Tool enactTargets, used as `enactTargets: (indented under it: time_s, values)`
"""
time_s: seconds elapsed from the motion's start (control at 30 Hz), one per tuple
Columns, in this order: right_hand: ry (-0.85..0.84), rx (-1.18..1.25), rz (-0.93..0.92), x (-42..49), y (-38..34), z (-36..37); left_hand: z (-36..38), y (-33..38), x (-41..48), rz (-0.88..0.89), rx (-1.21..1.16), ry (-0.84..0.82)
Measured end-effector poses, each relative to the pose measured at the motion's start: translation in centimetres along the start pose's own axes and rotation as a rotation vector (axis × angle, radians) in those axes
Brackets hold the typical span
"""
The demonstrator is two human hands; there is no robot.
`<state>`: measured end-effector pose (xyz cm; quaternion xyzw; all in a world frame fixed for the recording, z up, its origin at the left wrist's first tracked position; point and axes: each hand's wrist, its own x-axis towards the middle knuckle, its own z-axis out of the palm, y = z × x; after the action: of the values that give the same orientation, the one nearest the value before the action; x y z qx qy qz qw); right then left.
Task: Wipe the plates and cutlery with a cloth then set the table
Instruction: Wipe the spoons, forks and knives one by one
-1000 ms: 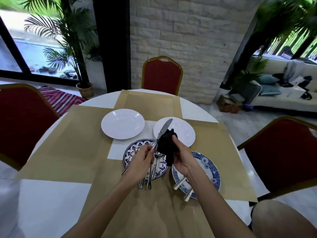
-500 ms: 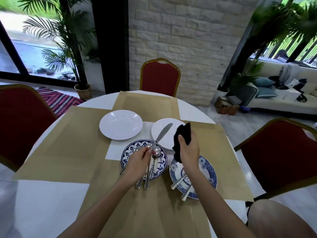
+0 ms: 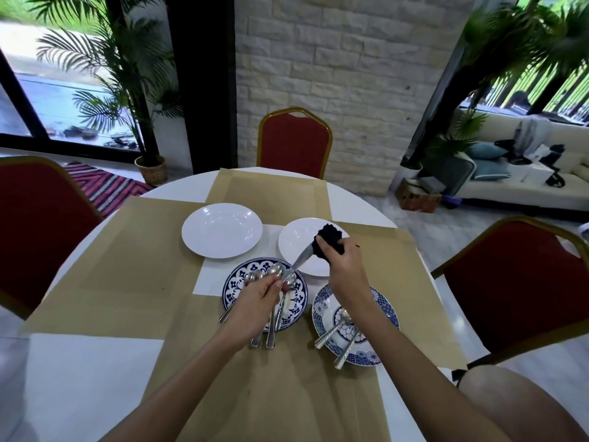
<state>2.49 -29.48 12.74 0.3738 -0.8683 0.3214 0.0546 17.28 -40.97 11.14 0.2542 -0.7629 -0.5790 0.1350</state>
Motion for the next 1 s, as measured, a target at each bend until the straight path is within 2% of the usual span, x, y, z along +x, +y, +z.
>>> enactTargets:
  time_s: [0.07,0.1,0.17,0.2,0.23,0.27,0.3,0.43,0.5,0.57,0.67,0.83,0.9,1.0]
  values:
    - [0.019,-0.015,-0.065,-0.4,0.3,0.4,0.1,0.3,0.2,0.006,0.005,0.02]
    - [0.004,-0.126,-0.158,-1.0,0.4,0.8,0.1,0.5,0.3,0.016,0.016,0.033]
    - [-0.134,-0.163,-0.218,-2.1,-0.1,1.3,0.1,0.8,0.4,0.034,0.032,0.043]
    - [-0.14,-0.192,-0.293,-2.2,-0.6,1.0,0.0,0.8,0.4,0.037,0.03,0.036]
    - [-0.074,-0.23,-0.347,-1.7,-0.5,0.5,-0.1,0.8,0.2,0.037,0.029,0.022]
    - [-0.008,-0.221,-0.33,-1.3,0.0,0.2,-0.2,0.8,0.0,0.036,0.034,0.01]
    - [0.02,-0.163,-0.222,-0.8,0.2,-0.3,-0.3,0.7,-0.1,0.033,0.04,0.003]
    - [0.133,0.385,0.223,2.1,1.5,-2.2,-0.3,0.3,-0.4,0.008,0.048,0.003]
    - [0.208,0.607,0.356,3.1,1.4,-3.7,-0.3,0.0,-0.3,-0.024,0.068,0.015]
    - [0.217,0.779,0.406,4.0,0.8,-4.7,-0.1,0.1,-0.3,-0.042,0.091,0.022]
    - [0.113,0.903,0.43,3.6,-1.1,-4.7,0.4,0.6,-0.2,-0.021,0.116,0.032]
    - [-0.021,0.789,0.342,1.0,-2.1,-2.6,1.0,1.1,-0.2,-0.077,-0.017,0.06]
    - [0.009,0.836,0.361,0.6,-1.8,-1.8,0.8,1.1,-0.3,-0.112,-0.082,0.06]
    - [0.124,1.075,0.495,0.9,-1.3,-1.9,0.1,0.8,-0.4,-0.127,-0.046,0.066]
